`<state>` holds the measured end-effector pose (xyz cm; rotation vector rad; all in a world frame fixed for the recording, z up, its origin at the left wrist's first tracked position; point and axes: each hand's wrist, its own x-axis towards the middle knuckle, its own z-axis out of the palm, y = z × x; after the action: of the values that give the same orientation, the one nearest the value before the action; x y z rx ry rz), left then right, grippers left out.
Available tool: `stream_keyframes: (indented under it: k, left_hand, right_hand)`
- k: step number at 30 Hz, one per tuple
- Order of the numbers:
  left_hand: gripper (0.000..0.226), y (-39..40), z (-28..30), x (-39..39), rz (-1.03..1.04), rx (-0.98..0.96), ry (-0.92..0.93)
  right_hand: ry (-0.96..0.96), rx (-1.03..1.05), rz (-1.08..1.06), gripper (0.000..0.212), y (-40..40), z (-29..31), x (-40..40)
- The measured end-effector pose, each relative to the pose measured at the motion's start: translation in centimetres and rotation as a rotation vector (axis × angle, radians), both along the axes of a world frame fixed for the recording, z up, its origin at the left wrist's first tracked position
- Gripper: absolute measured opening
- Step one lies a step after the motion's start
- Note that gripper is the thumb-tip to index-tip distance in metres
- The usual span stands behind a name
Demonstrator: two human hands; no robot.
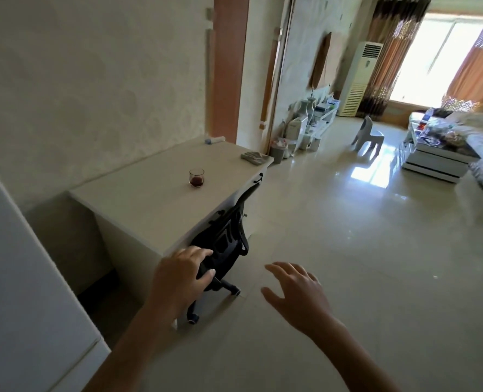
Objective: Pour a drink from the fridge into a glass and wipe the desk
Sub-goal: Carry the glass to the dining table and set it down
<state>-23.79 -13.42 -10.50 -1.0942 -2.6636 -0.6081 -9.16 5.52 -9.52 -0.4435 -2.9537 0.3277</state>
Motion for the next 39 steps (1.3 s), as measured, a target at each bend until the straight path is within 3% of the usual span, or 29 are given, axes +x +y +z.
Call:
stream_keyframes:
  k: [14,24,31,39]
  left_hand:
    - [0.033,13.4,-1.0,-9.5,0.180,0.003,-0.029]
    - [0.044,23.3,-1.4,-13.7,0.398,0.076,-0.075]
    - [0.047,24.2,-1.6,-18.5,0.588,0.111,-0.088]
    - [0.044,24.3,-1.8,-27.7,0.659,0.126,-0.134]
  right_hand:
    - [0.152,-0.093,0.071,0.050,15.3,1.3,-11.9]
    - [0.111,-0.124,0.270,0.051,28.0,1.8,-21.4]
    - [0.034,-0.172,0.461,0.051,29.7,0.4,-31.5]
    - [0.038,-0.205,0.566,0.048,29.5,0.1,-43.8]
